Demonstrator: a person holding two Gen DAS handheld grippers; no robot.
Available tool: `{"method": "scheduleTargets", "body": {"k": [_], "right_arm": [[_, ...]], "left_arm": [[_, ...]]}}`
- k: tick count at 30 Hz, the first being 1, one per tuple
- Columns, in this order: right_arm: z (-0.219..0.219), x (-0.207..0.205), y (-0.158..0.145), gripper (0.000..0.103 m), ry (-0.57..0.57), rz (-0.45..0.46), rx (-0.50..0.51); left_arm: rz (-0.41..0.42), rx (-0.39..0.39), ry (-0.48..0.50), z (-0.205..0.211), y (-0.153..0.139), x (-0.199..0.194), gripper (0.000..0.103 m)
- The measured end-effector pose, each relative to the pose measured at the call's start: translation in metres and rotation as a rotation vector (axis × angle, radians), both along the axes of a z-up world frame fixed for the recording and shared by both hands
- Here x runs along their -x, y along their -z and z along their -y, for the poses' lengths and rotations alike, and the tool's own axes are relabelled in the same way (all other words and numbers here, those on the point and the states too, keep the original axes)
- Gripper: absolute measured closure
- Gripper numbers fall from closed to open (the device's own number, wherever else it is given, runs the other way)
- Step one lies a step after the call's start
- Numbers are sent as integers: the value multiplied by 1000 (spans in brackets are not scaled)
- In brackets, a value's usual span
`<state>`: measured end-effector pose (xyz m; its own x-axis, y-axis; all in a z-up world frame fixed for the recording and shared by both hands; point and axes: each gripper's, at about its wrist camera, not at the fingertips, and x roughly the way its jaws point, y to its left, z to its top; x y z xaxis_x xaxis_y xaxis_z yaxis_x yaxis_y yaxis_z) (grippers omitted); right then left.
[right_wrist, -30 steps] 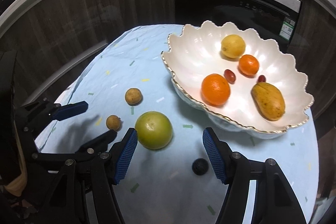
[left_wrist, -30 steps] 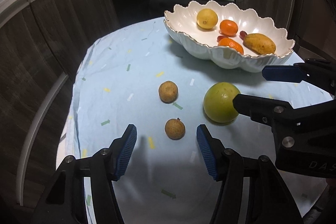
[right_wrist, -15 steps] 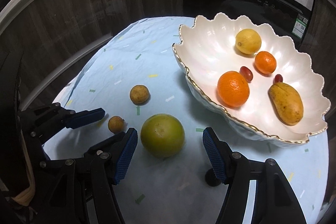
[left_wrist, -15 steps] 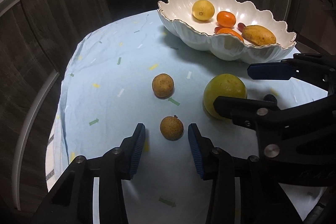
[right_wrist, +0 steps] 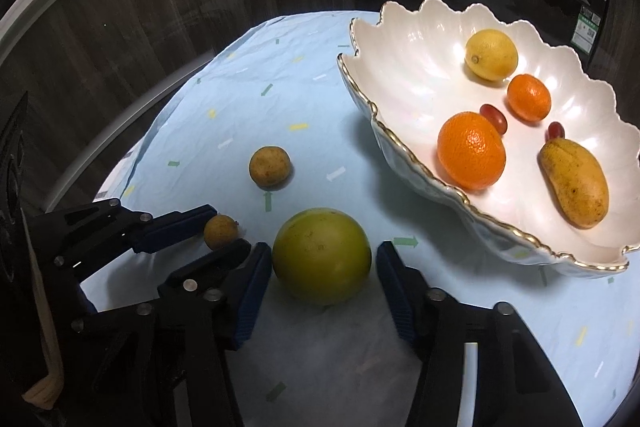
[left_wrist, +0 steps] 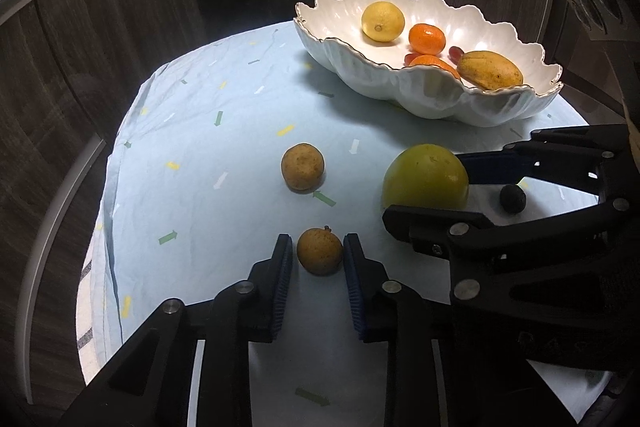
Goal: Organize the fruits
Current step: 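Close the left tool on a longan while the right tool grasps the green pomelo, then lift the longan and green pomelo and carry both over the bowl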
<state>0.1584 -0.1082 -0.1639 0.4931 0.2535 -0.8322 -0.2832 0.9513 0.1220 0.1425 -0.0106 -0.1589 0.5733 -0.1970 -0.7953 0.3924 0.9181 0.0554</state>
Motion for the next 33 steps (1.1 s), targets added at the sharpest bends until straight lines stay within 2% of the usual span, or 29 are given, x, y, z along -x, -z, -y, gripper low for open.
{"method": "scheduleTargets", "body": {"k": [10,19,33], "right_arm": [[1,2,-2,53,3,10,2],[2,8,-17,53,8,37,1],[27,24,-53,53,59,104,-20]], "left_arm": [[3,-3,-5,0,-2,1,80],[26,-7,-18,-2,-14,5,80],[80,3,-13,13,-56,15,80]]}}
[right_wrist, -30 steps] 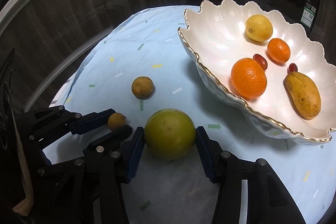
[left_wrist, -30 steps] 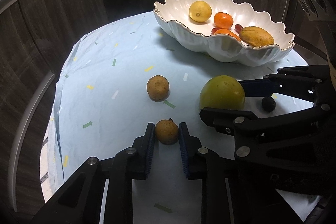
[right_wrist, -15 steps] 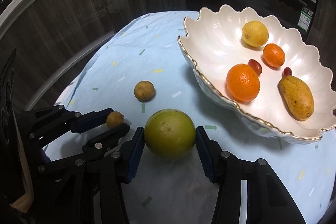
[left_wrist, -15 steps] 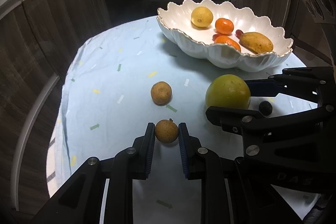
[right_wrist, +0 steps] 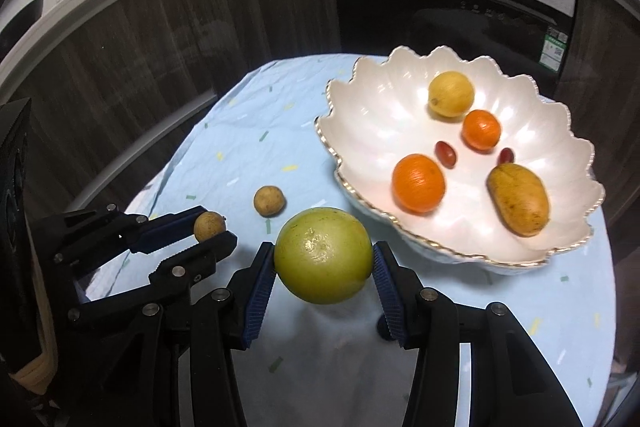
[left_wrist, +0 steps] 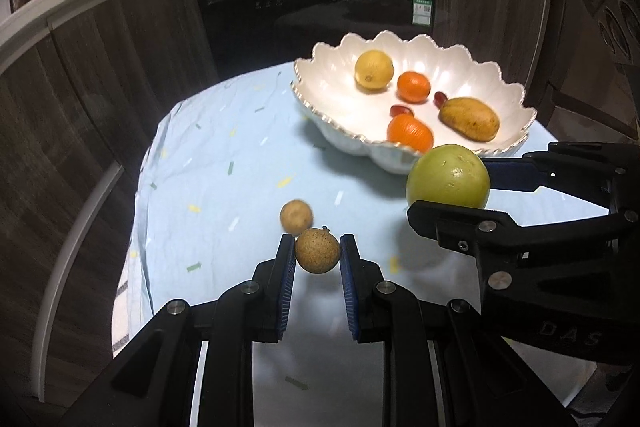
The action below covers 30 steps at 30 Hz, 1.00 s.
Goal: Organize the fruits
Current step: 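Lift the longan and green pomelo and carry both over the bowl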
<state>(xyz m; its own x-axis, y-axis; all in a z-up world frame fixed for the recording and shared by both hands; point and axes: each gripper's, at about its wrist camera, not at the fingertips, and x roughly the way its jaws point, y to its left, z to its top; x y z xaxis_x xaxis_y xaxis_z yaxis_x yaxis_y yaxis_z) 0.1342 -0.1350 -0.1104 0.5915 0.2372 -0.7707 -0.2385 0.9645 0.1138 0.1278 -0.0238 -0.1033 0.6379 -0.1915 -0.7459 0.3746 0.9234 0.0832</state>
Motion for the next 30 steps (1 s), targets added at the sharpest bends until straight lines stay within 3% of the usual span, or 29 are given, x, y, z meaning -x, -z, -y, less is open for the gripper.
{"method": "scheduleTargets", "body": {"k": [18,30], "right_arm": [[35,16,-45,53,85,87,-5],[63,8,-59,53,161,109,9]], "left_arm": [[80,-5,40,26,-44,2,80],[106,8,52,41,-60,-17,80]]}}
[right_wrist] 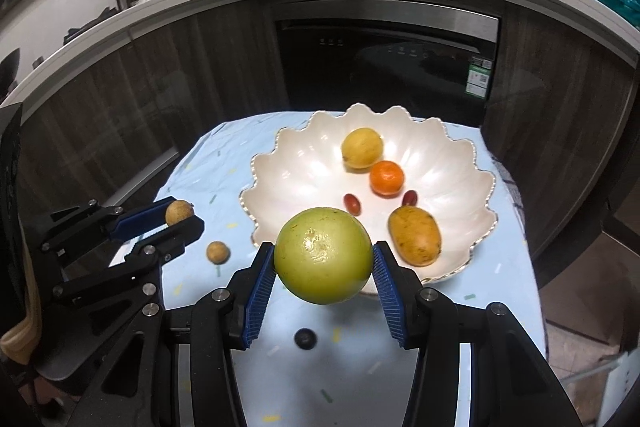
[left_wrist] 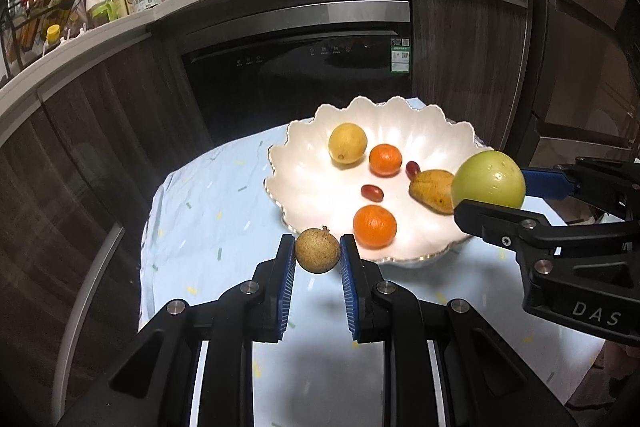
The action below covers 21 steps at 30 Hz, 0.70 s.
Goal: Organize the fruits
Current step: 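Lift the longan and green pomelo and carry both over the bowl, then open both tools to release the longan and green pomelo into the bowl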
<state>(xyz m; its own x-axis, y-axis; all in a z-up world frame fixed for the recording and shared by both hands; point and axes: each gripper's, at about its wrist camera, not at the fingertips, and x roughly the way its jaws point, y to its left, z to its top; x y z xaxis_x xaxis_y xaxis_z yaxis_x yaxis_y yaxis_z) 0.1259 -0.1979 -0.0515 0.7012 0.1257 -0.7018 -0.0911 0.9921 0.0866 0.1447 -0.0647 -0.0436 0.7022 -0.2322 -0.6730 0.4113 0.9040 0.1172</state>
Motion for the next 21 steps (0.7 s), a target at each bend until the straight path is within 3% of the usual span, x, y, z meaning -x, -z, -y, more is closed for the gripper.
{"method": "scheduleTargets", "body": {"k": [21], "right_arm": [[28,-33,16,53,84,-52,15]], "left_arm": [[-19,13,37,17,9,-48,80]]}}
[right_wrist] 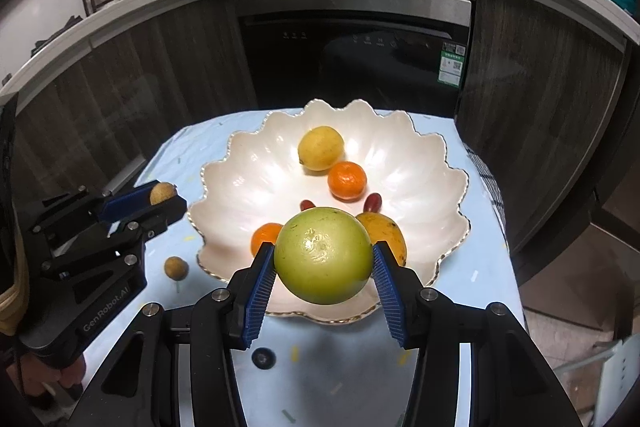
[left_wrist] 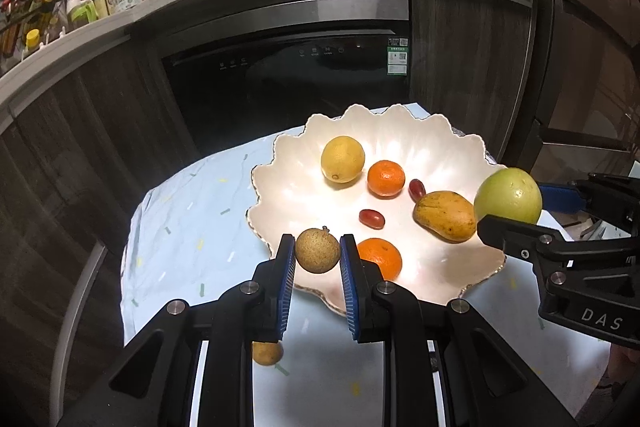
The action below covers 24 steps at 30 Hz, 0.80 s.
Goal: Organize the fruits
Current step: 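Open both tools to release the longan and green pomelo into the bowl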
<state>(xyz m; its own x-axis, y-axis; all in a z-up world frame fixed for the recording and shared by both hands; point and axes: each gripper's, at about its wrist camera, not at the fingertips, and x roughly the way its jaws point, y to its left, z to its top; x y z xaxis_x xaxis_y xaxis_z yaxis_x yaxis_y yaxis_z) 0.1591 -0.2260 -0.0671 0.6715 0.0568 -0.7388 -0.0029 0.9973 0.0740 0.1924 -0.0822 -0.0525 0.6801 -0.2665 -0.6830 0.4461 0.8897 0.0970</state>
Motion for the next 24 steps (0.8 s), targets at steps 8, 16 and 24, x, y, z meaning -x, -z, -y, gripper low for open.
{"method": "scheduleTargets", "body": {"k": [8,16,24], "right_arm": [[3,-10,12,53,6,-36,-14],[1,-20,21,53,3,-69,-20],[-1,-28,29,53,5,-101,-27]], "left_arm": [[-26,8,32,4,10,-20,80],[-54,16,51,7,20,-39,80],[-82,21,60,10,28,-52,80]]}}
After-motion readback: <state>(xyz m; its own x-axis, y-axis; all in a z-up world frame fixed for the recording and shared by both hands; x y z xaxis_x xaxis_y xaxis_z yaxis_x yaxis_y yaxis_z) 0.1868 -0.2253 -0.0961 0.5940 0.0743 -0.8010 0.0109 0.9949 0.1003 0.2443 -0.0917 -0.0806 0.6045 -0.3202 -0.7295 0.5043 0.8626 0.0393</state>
